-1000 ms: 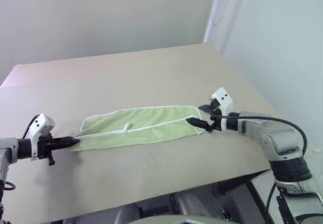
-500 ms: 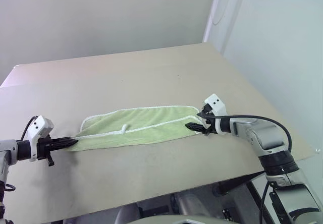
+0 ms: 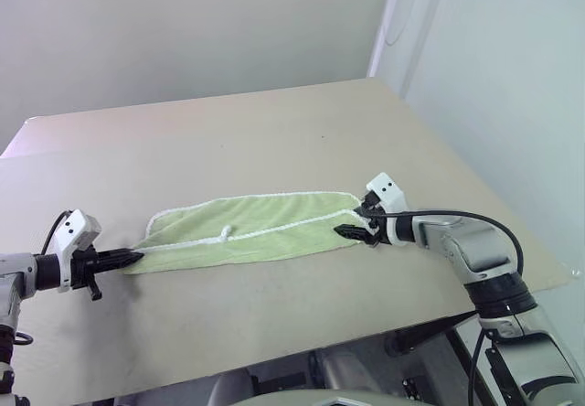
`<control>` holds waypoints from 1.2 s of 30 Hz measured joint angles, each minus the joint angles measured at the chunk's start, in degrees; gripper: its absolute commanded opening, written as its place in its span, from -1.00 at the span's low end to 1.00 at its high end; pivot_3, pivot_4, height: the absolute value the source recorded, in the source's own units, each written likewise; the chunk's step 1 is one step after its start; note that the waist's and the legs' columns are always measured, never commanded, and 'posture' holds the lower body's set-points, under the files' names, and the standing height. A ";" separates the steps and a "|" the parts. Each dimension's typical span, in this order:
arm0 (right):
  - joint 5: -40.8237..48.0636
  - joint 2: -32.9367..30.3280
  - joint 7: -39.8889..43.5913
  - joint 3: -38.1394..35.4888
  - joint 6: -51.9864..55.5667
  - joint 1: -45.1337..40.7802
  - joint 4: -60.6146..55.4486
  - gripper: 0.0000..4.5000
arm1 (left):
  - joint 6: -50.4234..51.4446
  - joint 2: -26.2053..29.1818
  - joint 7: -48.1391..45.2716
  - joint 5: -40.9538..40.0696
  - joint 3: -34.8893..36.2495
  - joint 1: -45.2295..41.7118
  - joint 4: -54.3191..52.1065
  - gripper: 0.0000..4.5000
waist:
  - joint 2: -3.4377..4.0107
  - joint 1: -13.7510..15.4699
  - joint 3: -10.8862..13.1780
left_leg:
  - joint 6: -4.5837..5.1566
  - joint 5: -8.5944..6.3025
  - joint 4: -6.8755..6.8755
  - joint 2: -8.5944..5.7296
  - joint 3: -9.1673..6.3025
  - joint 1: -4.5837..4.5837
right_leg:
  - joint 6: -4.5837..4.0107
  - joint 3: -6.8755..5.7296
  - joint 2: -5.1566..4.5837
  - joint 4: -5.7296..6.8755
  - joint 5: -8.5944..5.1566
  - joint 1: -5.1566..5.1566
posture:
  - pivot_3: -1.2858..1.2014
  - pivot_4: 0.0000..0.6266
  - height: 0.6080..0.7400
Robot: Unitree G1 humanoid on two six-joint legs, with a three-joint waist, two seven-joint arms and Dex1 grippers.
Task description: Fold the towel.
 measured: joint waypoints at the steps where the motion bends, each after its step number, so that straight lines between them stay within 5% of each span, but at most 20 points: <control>1: 0.21 0.00 0.38 -0.08 0.48 -0.08 -0.02 0.14 | 0.20 -0.06 0.30 0.05 -0.02 -0.19 -0.05 -1.00 | 0.00 0.01 0.00 | 0.00 0.00 0.00 0.00 0.00 0.00 | 0.00 0.00 0.00 0.00 0.00 0.00 | 0.03 -1.00 0.57; 7: 1.20 0.01 1.12 -0.50 3.03 -0.70 -0.24 0.07 | 3.54 -0.38 1.82 -0.33 -0.02 -0.57 -4.14 -1.00 | -0.01 0.00 0.00 | 0.00 0.00 0.00 0.00 -0.01 -0.01 | 0.00 0.00 0.00 0.00 0.00 0.00 | 0.03 -1.00 0.57; 15: 1.67 0.00 1.03 -2.50 2.74 -0.66 -1.56 -0.98 | 6.91 -0.48 3.84 -0.80 -0.01 0.52 -9.85 -1.00 | 0.00 -0.03 0.00 | 0.00 0.00 0.00 0.00 -0.01 -0.01 | 0.00 0.00 0.00 0.00 0.00 0.00 | 0.03 -1.00 0.57; 25: 2.36 -0.53 1.35 -7.33 -5.21 0.55 -5.10 -0.98 | 15.56 -1.97 7.25 -4.47 0.51 -1.05 -17.52 -1.00 | 0.00 0.17 0.01 | 0.00 0.00 0.01 -0.01 -0.01 -0.03 | 0.02 0.00 0.00 -0.01 0.01 0.01 | 0.03 -1.00 0.57; 32: 5.02 2.33 -2.86 -20.16 -19.14 -5.89 -3.94 -0.98 | 20.69 -6.85 15.15 -9.49 3.34 -17.25 -13.93 -1.00 | -0.03 0.08 0.01 | 0.00 0.00 0.10 -0.04 -0.05 0.04 | 0.08 0.00 0.01 -0.02 0.07 0.21 | 0.03 -1.00 0.57; 36: 3.89 3.13 -4.04 -22.09 -27.75 -9.33 4.32 -0.98 | 15.16 -8.94 19.88 -6.41 2.75 -29.60 -0.45 -1.00 | -0.01 -0.14 0.00 | 0.00 0.00 0.09 -0.06 -0.02 0.03 | 0.04 0.04 0.01 -0.02 0.09 0.28 | 0.03 -1.00 0.57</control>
